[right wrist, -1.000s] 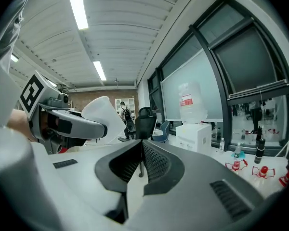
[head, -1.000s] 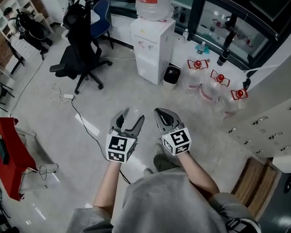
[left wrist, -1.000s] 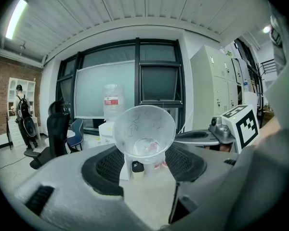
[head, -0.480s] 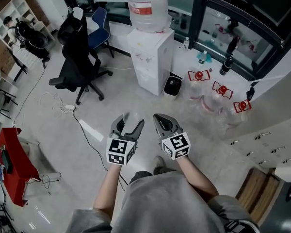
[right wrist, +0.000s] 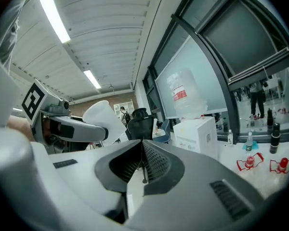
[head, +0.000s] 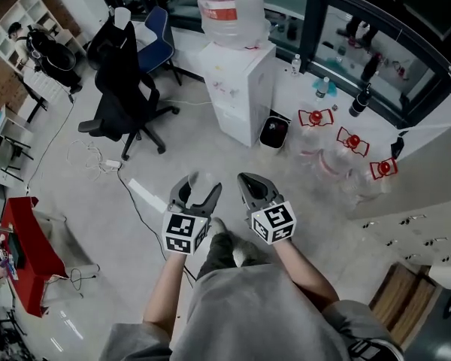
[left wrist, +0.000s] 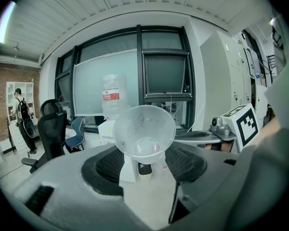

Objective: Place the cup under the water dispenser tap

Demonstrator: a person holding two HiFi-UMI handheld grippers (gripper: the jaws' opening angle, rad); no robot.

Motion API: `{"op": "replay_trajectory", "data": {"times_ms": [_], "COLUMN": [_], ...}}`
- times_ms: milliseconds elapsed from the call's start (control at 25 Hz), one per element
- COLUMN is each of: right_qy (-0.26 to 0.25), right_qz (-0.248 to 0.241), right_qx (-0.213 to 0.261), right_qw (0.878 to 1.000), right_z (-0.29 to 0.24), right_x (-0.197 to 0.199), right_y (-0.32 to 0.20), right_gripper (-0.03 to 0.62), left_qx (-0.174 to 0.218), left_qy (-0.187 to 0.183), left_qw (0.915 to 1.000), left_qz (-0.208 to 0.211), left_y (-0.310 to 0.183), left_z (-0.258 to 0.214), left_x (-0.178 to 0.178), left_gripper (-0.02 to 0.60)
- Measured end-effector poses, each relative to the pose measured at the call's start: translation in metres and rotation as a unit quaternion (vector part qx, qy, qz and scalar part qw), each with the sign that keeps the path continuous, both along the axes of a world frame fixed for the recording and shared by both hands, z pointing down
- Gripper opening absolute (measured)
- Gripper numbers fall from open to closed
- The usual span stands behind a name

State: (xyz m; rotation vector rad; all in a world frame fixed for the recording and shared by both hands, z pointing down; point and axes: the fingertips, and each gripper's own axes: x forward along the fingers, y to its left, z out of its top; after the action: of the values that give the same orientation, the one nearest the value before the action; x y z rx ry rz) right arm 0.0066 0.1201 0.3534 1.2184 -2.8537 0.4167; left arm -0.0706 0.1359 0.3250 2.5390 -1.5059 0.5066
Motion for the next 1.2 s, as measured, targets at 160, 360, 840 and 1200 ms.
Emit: {"op": "replay_trajectory", "data": {"times_ms": [160, 360, 840, 1200], "right_qy": [-0.003, -0.008, 0.002, 0.013], "right_qz": [0.002, 0.012, 0.061, 0.09], "right_qx": [-0.003, -0.006, -0.02, -0.025], "right_qw": [1.0, 1.0, 0.998, 0.996], "right_z": [0.004, 0.005, 0.005, 0.007], "right_x": [-0.002, -0.005, -0.017, -0.052], "right_y": [-0.021, -0.055, -0.133, -0.189], "right_gripper": [0.012, 0.012, 0.012, 0.012], "left_qx": [-0.008, -0.014, -0.028, -0.025], "left_qy": [-0.002, -0.004, -0.005, -0.011], "left_qw": [1.0, 0.9998, 0.9981, 0.9958], "left_qz": [0.004, 0.014, 0.055, 0.087], "left_y": [-0.021, -0.055, -0.144, -0.202], "left_z": [0.005, 0.01, 0.019, 0.025], "left_x": [0.001, -0.002, -0.021, -0.056], "left_gripper": [0.268, 0.268, 0.268, 0.268]}}
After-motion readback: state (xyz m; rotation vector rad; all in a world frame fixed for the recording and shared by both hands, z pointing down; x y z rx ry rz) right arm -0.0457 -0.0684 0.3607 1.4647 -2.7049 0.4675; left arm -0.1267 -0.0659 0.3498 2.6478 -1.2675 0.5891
